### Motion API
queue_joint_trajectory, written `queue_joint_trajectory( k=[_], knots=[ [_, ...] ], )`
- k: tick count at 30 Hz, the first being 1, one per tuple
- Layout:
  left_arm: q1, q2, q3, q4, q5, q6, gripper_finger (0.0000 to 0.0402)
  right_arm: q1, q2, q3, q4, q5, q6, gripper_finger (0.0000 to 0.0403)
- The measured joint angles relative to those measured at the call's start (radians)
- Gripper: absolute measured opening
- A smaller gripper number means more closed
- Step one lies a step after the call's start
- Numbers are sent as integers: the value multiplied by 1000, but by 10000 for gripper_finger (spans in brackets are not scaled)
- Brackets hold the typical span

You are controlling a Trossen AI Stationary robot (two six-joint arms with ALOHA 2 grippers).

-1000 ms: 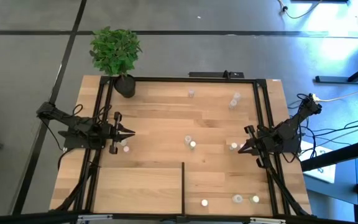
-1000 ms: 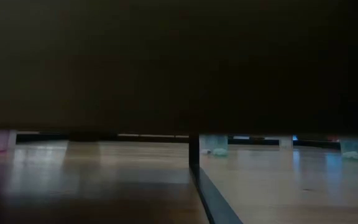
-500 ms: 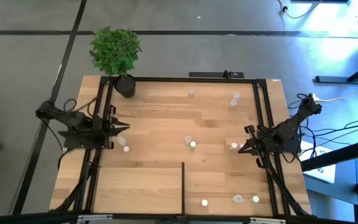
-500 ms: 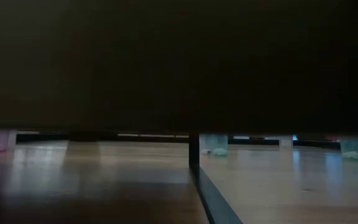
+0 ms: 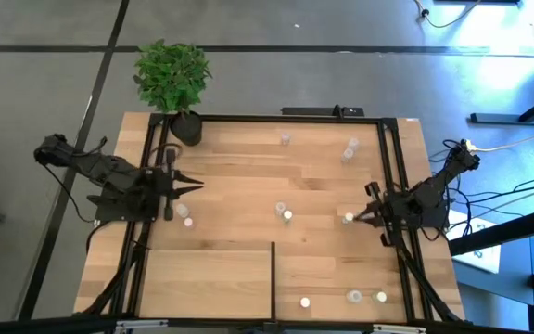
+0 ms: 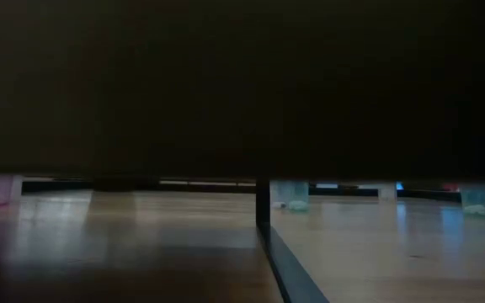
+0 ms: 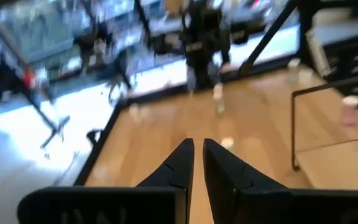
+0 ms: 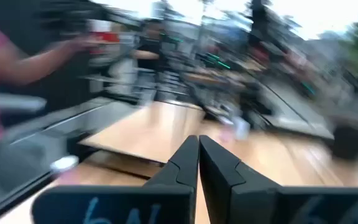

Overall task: Pick and place medicine bottles onto shelf by color
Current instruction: Put the top left pink pill bottle on the shelf

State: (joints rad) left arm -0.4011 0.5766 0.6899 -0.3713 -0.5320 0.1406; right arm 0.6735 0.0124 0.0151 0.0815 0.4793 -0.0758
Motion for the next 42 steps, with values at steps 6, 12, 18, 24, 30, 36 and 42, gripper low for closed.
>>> queue_joint_trajectory(
  k=[6, 12, 18, 24, 30, 36, 42],
  knots=[
    [37, 202, 193, -196, -37, -175, 30, 0, 22, 68, -37, 124, 67, 16],
    [76, 307, 241, -220, -36, -290, 30, -11, 118, 188, -198, 140, 200, 16],
    [80, 341, 241, -220, -2, -427, 30, -48, 297, 341, -360, 90, 312, 16],
    [80, 340, 241, -218, 58, -454, 30, -93, 462, 486, -518, -16, 411, 16],
    [80, 340, 241, -219, 132, -499, 30, -144, 566, 544, -528, -122, 400, 16],
    [70, 340, 241, -220, 133, -500, 30, -204, 623, 547, -525, -168, 415, 16],
    [71, 340, 241, -223, 131, -502, 30, -238, 643, 547, -499, -167, 411, 16]
  ],
)
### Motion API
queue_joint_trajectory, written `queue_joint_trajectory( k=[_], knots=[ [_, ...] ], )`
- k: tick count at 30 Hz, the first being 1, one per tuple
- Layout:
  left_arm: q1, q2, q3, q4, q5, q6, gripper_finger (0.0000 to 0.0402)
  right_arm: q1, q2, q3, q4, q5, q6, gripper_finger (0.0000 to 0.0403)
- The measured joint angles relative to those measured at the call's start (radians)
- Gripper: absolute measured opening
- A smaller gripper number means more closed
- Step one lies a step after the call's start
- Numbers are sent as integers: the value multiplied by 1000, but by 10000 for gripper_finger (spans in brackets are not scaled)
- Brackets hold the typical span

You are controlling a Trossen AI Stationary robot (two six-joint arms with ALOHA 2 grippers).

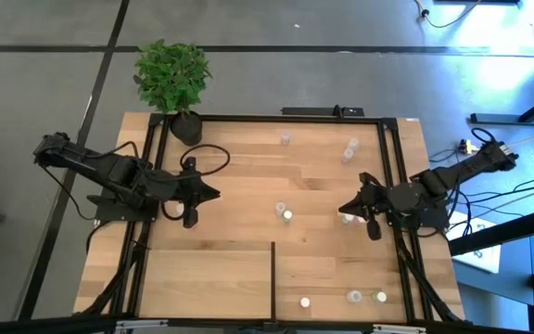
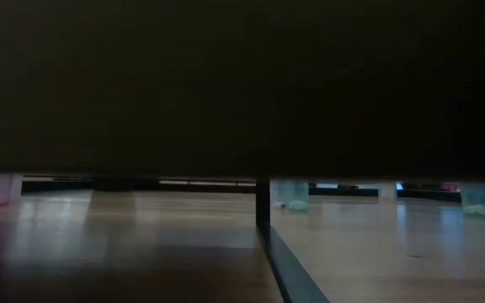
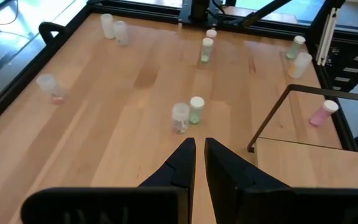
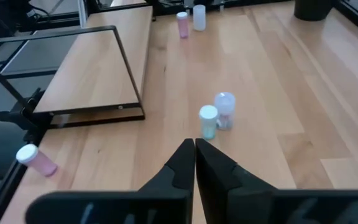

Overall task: Pick and place medicine bottles onto shelf by color
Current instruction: Put the top left pink pill bottle on the shelf

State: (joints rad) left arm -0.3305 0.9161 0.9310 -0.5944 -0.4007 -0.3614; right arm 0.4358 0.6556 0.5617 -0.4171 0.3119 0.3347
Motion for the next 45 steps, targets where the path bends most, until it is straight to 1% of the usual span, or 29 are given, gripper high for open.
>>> queue_joint_trajectory(
  k=[3, 7, 9, 12, 15, 19, 22, 24, 31, 45],
  knots=[
    [1, 0, 10, -51, 1, 0, 30, -6, -1, 0, 1, 0, -2, 16],
    [-7, 33, 103, -250, 8, -69, 30, -8, -2, 0, 1, 0, -2, 16],
    [-12, 70, 158, -358, 10, -111, 30, -8, -2, 0, 2, 0, -2, 16],
    [-16, 137, 220, -470, 25, -161, 30, -8, -2, 0, 2, 0, -2, 16],
    [-13, 210, 252, -569, 89, -246, 30, -8, -2, 0, 2, 0, -2, 16],
    [-10, 280, 255, -660, 201, -384, 30, -8, -1, 0, 1, 1, -13, 16],
    [-15, 312, 255, -683, 264, -423, 30, -8, -1, 0, 1, 0, 1, 16],
    [-23, 323, 255, -677, 281, -441, 30, -8, -1, 0, 1, 1, -2, 16],
    [-24, 329, 255, -678, 284, -531, 30, -8, -1, 0, 1, 1, 0, 16],
    [-24, 329, 255, -680, 284, -583, 30, -8, -1, 0, 1, 1, -1, 16]
  ],
)
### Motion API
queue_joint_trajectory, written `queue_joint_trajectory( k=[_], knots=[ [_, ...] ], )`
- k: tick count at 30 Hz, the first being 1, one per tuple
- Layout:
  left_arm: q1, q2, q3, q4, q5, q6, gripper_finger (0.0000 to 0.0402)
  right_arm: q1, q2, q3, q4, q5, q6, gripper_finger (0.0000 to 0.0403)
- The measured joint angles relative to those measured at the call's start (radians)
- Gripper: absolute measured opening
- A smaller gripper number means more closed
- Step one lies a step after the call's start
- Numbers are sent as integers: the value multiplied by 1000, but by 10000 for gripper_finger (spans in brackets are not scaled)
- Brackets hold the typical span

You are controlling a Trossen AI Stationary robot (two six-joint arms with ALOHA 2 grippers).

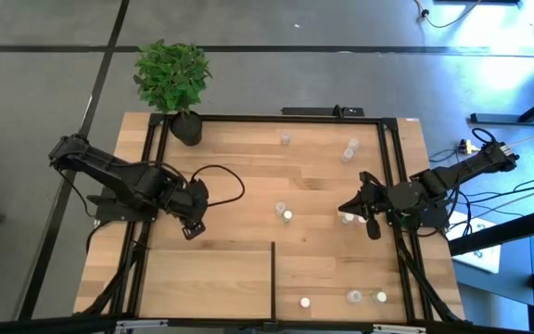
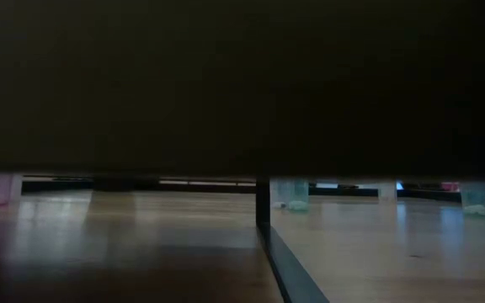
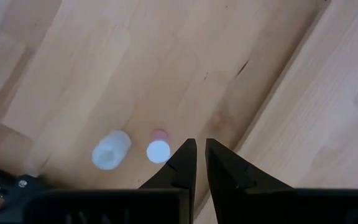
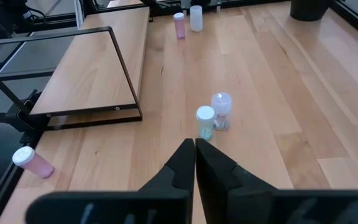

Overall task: Pick and place medicine bottles onto shelf by color
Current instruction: Put the top left pink pill bottle on the shelf

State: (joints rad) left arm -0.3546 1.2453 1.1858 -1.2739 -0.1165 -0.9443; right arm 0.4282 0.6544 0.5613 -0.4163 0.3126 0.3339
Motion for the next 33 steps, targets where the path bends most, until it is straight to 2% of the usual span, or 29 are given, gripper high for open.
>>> queue_joint_trajectory(
  k=[7, 12, 22, 33],
  knots=[
    [0, 0, -7, -2, 34, -128, 30, 0, 0, 0, 0, 0, 1, 16],
    [0, 0, -7, 2, 33, -146, 42, 0, 0, 0, 0, 0, 1, 16],
    [0, 5, -7, -21, 32, -175, 174, 0, 0, -1, 0, 0, 0, 16],
    [-15, 115, -8, -27, 80, -119, 313, 0, 0, -1, 0, 0, 0, 16]
  ],
)
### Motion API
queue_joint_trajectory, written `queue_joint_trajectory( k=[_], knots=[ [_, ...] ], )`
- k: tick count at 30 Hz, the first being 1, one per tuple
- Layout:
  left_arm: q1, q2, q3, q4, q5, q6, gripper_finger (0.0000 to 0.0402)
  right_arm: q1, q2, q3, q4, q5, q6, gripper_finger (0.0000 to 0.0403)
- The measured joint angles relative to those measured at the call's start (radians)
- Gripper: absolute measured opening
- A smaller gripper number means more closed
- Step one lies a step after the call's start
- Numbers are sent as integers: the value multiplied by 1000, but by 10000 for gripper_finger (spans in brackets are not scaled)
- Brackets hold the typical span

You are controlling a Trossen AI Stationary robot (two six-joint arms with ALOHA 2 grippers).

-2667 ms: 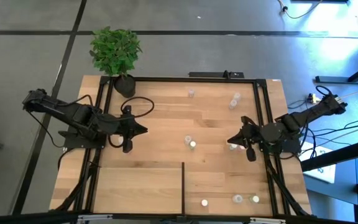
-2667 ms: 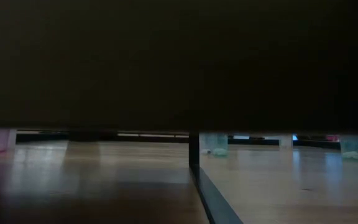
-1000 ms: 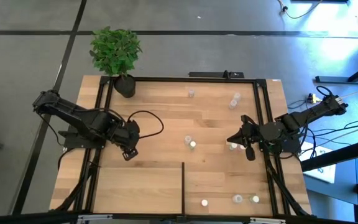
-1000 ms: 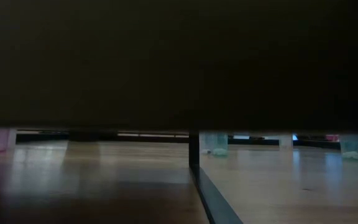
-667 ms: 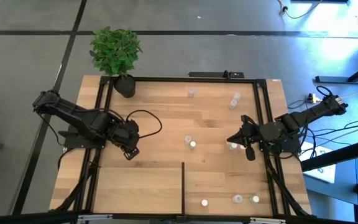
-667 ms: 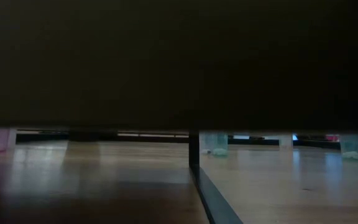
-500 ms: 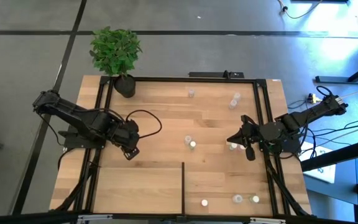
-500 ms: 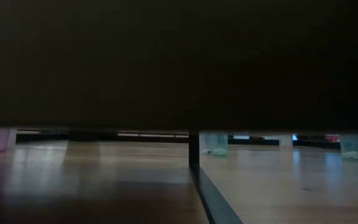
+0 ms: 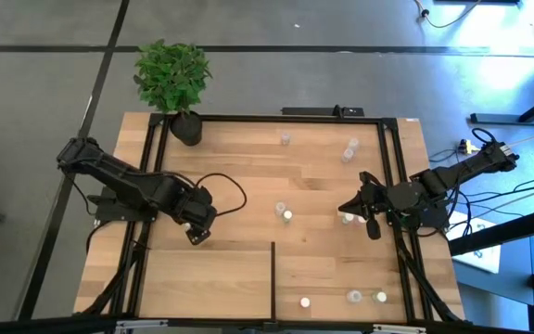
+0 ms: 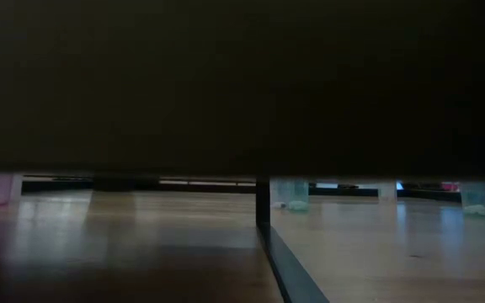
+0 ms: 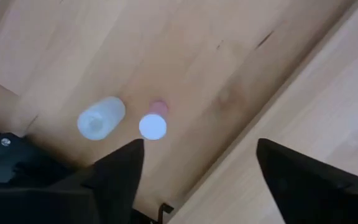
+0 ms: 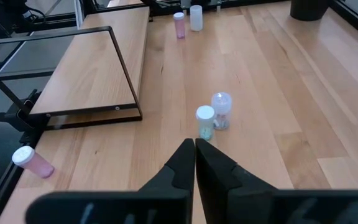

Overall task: Pick and place medicine bottles onto shelf by color
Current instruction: Put the top left pink pill bottle on the shelf

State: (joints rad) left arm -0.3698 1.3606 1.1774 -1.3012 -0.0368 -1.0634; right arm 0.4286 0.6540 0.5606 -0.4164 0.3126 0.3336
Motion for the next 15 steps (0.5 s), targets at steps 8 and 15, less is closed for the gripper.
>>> queue_joint_trajectory(
  k=[8, 15],
  knots=[
    [0, 90, 0, -11, 2, 138, 355, 0, 0, 0, 0, 0, 0, 16],
    [0, 153, 0, -34, 3, 158, 356, 0, 0, 0, 0, 0, -1, 16]
  ],
)
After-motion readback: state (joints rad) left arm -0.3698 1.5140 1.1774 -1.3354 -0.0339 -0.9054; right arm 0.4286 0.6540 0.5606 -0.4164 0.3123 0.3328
